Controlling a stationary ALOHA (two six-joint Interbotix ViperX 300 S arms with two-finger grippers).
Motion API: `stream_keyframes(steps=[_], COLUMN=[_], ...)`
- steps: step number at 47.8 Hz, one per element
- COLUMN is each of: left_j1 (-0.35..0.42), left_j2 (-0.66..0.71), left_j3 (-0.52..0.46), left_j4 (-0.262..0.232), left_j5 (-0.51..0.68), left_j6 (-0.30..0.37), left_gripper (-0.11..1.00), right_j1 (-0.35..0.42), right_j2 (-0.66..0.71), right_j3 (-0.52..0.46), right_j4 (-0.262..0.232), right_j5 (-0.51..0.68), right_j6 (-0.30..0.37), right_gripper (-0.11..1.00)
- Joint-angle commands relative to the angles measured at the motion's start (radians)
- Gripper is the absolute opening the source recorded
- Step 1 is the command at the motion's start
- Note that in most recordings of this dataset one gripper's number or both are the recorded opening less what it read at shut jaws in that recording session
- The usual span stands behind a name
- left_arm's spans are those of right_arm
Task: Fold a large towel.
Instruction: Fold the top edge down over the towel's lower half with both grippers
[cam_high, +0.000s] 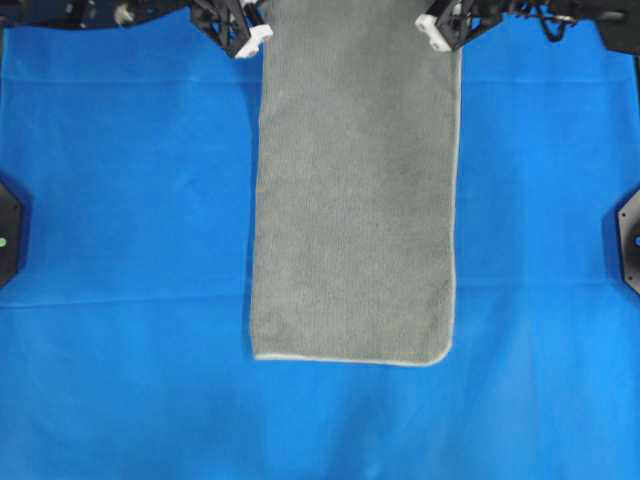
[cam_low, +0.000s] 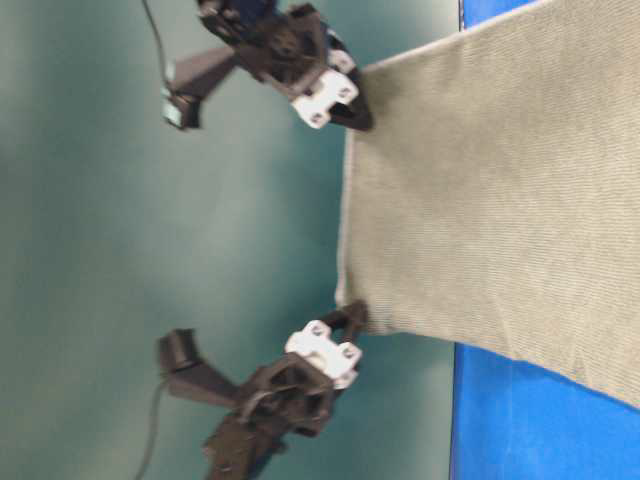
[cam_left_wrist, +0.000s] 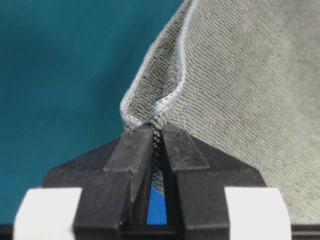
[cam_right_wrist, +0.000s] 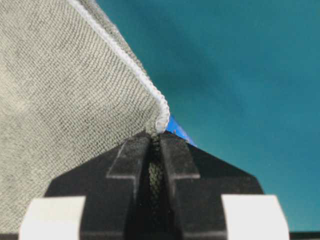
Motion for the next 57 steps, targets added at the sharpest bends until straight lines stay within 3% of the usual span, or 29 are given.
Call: stream_keyframes(steps=[1,11,21,28,34,43,49,57], left_j1=[-0.029,-0.178,-0.405,-0.589,-0.704,-0.798,-0.842,-0.868], left_j2=[-0.094,-0.241,-0.353,-0.367,-0.307,-0.144,-0.046,-0.017], left_j3=[0.003,0.144,0.311,0.353,0.356,0.314,0.259,0.227], left_j4=[-0.002,-0.003,-0.014,-0.018,-0.018,-0.018,-0.018,-0.018], left_j5=[0.032,0.087,0.091,0.092,0.092,0.087,0.094,0.094], left_j6=[0.005,0.002,-0.074,-0.135,-0.229,-0.311,-0.314,-0.321], left_gripper=[0.02,0.02,0.02,0.02,0.02,0.02,0.02,0.02], right_j1=[0.025,0.212,0.463,0.638,0.746,0.816,0.83,0.853], right_j2=[-0.087,-0.279,-0.423,-0.439,-0.387,-0.219,-0.117,-0.046], right_j3=[0.017,0.146,0.273,0.31,0.325,0.321,0.318,0.316], right_j4=[0.002,0.014,0.074,0.114,0.127,0.127,0.129,0.133], right_j5=[0.026,0.097,0.176,0.241,0.247,0.176,0.072,-0.029], right_j6=[0.003,0.015,0.063,0.133,0.213,0.313,0.348,0.373], right_gripper=[0.04,0.04,0.04,0.04,0.04,0.04,0.04,0.04])
